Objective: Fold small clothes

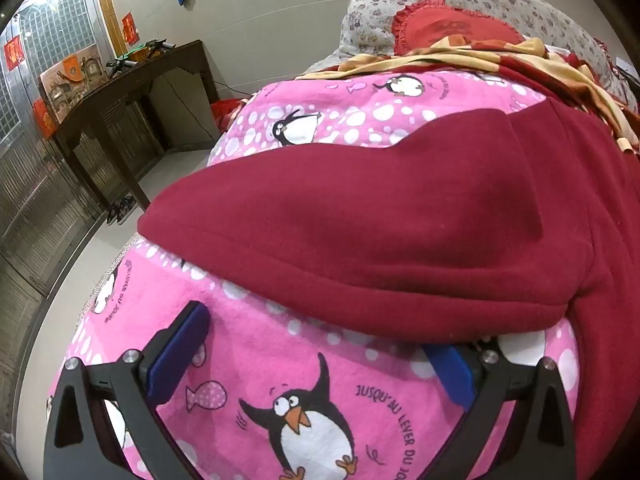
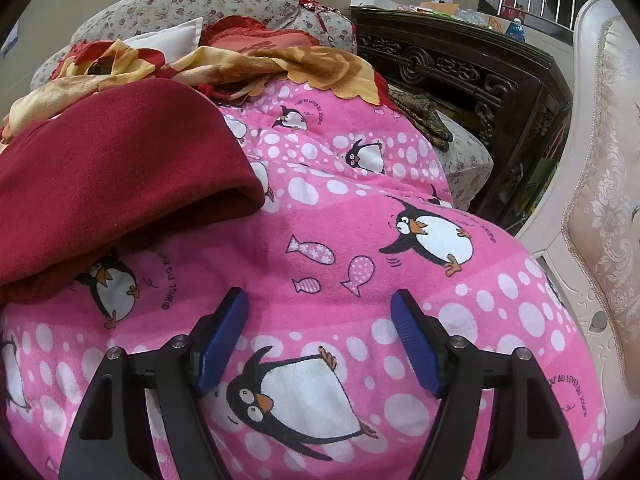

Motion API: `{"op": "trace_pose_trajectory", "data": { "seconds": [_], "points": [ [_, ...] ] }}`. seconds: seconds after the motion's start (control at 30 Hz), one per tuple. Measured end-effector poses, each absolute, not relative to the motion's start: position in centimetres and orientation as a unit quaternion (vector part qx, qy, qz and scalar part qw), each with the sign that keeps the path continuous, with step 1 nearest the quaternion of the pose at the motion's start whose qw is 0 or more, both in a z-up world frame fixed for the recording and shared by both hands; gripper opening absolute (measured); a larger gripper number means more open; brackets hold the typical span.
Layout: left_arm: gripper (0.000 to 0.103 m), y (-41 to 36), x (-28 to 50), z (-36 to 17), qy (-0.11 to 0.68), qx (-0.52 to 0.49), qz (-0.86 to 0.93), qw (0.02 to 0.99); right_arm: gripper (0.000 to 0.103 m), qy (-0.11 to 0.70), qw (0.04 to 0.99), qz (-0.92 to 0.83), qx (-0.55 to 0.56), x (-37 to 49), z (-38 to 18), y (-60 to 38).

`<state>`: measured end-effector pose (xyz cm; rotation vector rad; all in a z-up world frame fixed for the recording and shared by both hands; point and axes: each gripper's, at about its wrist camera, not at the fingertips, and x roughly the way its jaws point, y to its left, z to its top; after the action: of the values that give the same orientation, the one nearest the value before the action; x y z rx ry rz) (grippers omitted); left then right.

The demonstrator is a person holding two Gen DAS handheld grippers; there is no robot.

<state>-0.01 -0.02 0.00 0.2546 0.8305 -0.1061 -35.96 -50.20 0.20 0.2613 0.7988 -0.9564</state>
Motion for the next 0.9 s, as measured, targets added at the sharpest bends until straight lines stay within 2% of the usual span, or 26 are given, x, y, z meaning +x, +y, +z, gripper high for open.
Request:
{"op": "trace_pose_trajectory", "data": {
  "seconds": [0.23,0.47,0.73,0.9],
  "points": [
    [0.103,0.0,0.1,0.1,0.405,0.124,-0.051,0.905,0.091,0.373,0.804,-0.447,0.122,-36.0,0.2,-50.2],
    [0.103,-0.1,-0.9,0.9,0.440,0.117,-0.070,0.888,0.091,0.372,0.803,-0.450,0.121,-35.9,0.2,-50.1],
    [0.103,-2.4,-6.3,5.6,0.399,0.112,-0.135,0.900,0.091,0.392,0.797,-0.444,0.120,-36.0,1.2,-50.0],
    [0.103,-4.2,-8.3,7.7,0.382,0.108,-0.175,0.901,0.091,0.378,0.813,-0.427,0.118,-38.1,5.2,-48.3]
  ]
}}
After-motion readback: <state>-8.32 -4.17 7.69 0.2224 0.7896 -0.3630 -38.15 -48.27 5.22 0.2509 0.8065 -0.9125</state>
